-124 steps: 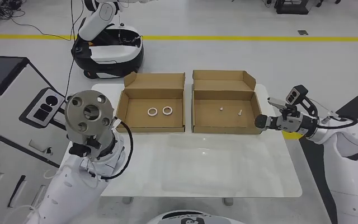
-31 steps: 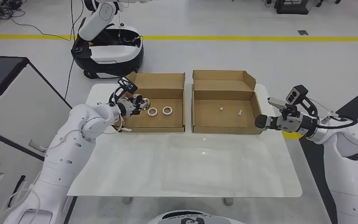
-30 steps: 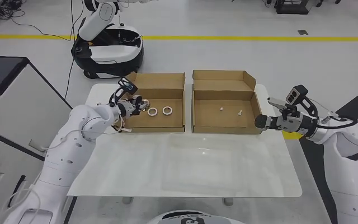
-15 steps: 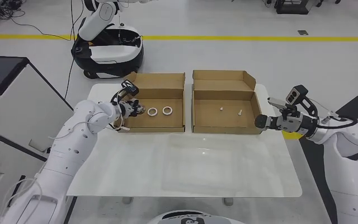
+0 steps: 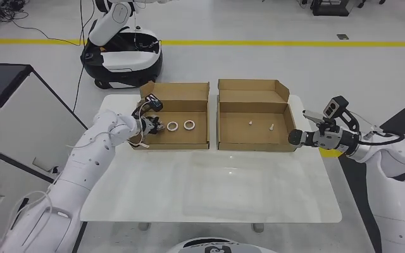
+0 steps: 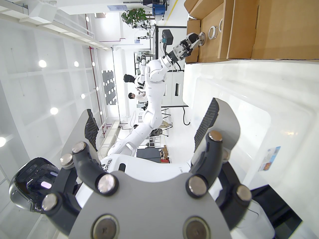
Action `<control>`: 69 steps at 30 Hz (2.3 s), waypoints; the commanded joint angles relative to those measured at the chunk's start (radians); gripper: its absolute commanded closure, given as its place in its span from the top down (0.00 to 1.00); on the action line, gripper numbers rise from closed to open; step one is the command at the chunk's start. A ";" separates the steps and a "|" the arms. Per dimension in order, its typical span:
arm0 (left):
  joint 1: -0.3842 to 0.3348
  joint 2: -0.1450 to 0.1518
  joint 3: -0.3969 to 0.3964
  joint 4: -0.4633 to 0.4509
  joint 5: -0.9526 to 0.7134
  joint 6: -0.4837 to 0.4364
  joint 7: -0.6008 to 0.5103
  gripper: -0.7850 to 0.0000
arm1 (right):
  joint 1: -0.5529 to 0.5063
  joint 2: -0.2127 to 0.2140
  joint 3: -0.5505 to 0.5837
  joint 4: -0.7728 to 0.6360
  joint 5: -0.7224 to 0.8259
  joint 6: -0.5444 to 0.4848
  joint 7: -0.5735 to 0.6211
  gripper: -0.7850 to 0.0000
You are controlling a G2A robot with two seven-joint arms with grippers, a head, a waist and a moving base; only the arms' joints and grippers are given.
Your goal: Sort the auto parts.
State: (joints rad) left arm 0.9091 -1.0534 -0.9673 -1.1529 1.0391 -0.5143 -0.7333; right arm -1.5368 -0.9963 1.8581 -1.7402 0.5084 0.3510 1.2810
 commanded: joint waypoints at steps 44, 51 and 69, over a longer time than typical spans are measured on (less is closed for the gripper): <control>0.194 0.050 -0.213 -0.505 -0.365 -0.062 -0.173 1.00 | 0.000 0.000 0.000 0.000 0.000 0.000 0.000 1.00; 0.287 0.072 -0.295 -0.669 -0.581 -0.060 -0.238 1.00 | 0.000 0.000 0.000 0.000 0.000 0.000 0.000 1.00; 0.551 0.123 -0.583 -0.973 -0.923 -0.069 -0.282 1.00 | 0.000 0.000 0.000 0.000 0.000 0.000 0.000 1.00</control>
State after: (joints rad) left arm 1.4548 -0.9314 -1.5443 -2.1238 0.1265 -0.5785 -1.0107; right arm -1.5368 -0.9963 1.8581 -1.7402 0.5084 0.3510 1.2810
